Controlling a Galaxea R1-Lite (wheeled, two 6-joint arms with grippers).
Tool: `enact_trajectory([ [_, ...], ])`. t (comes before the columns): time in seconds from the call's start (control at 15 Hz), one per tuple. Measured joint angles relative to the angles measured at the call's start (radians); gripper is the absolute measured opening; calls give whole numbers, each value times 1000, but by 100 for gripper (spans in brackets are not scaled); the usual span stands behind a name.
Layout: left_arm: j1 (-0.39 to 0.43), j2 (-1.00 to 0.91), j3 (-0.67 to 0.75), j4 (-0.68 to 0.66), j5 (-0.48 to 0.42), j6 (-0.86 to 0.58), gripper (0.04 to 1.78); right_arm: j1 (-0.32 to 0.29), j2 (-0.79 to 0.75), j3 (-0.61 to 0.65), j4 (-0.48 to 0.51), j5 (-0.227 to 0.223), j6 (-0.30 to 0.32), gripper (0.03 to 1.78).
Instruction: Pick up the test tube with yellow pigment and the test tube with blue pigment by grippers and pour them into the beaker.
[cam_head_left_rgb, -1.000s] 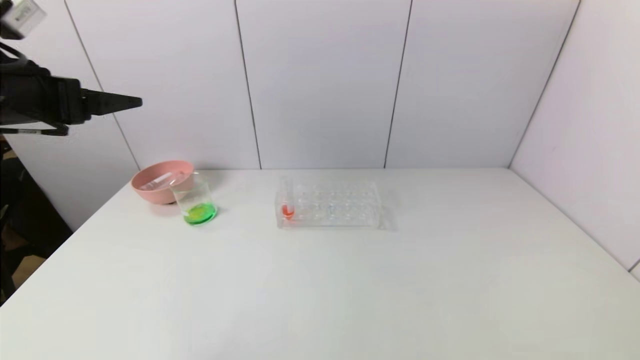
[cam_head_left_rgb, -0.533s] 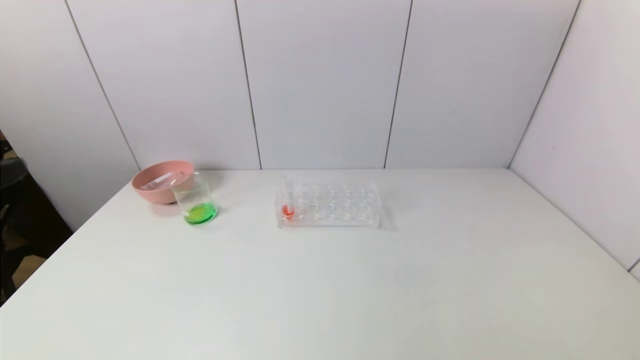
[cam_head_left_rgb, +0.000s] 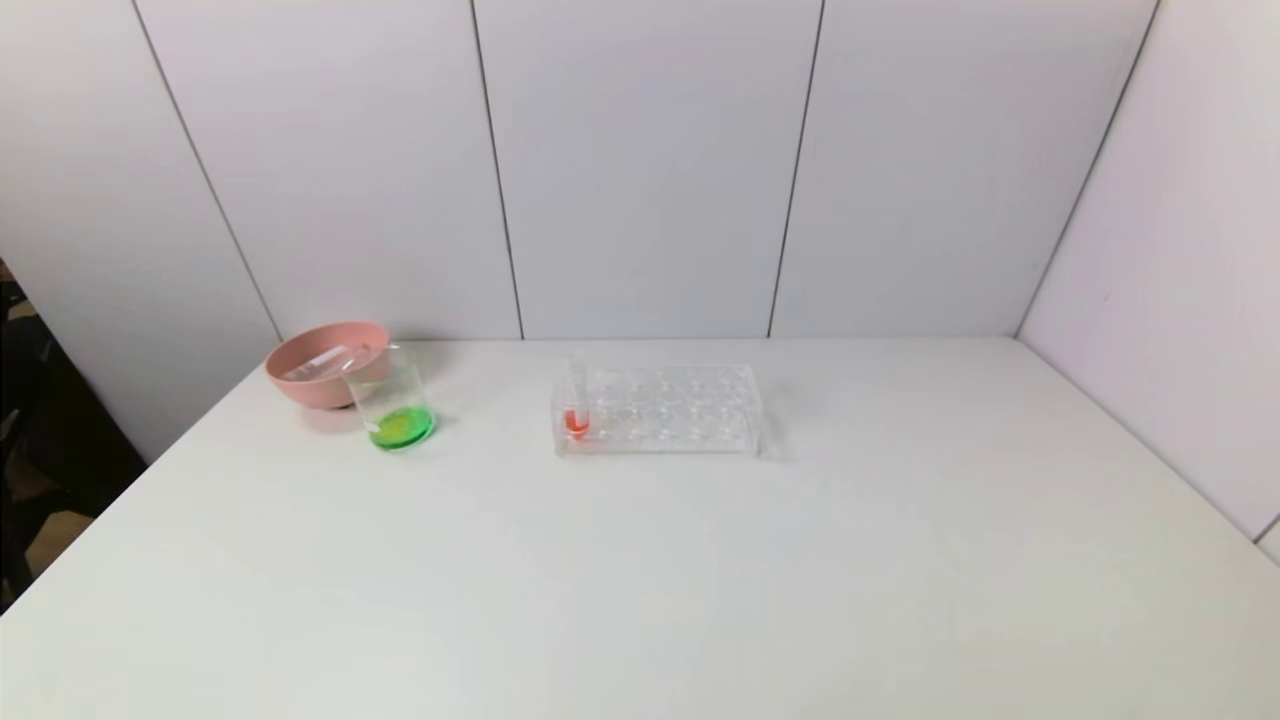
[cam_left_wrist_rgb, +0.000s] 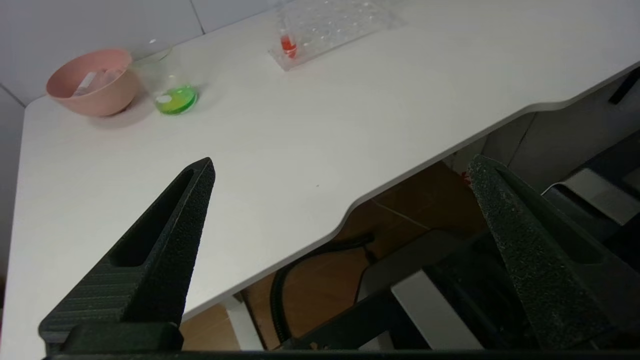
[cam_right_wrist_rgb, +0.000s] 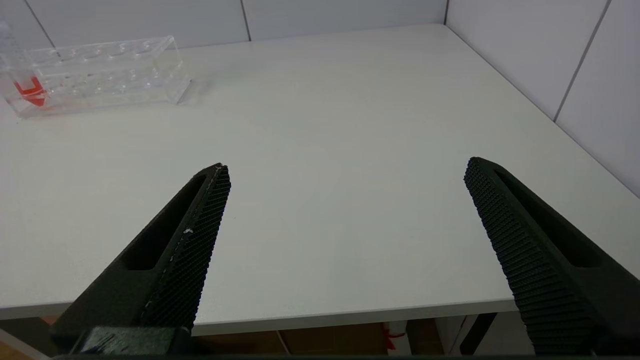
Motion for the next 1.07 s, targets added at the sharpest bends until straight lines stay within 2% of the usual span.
enact_trajectory([
  [0.13,-16,-69,86,-11,120,33,176,0,0,0,0,0,0,171],
  [0.33,-33,-181,314,-152,270,8,176,0,0,0,0,0,0,171],
  [0.73,-43,-268,895,-775,417,-82,176,0,0,0,0,0,0,171],
  [0.87,-44,-276,966,-889,487,-136,176,0,0,0,0,0,0,171],
  [1.07,-44,-279,989,-897,493,-201,176,0,0,0,0,0,0,171],
])
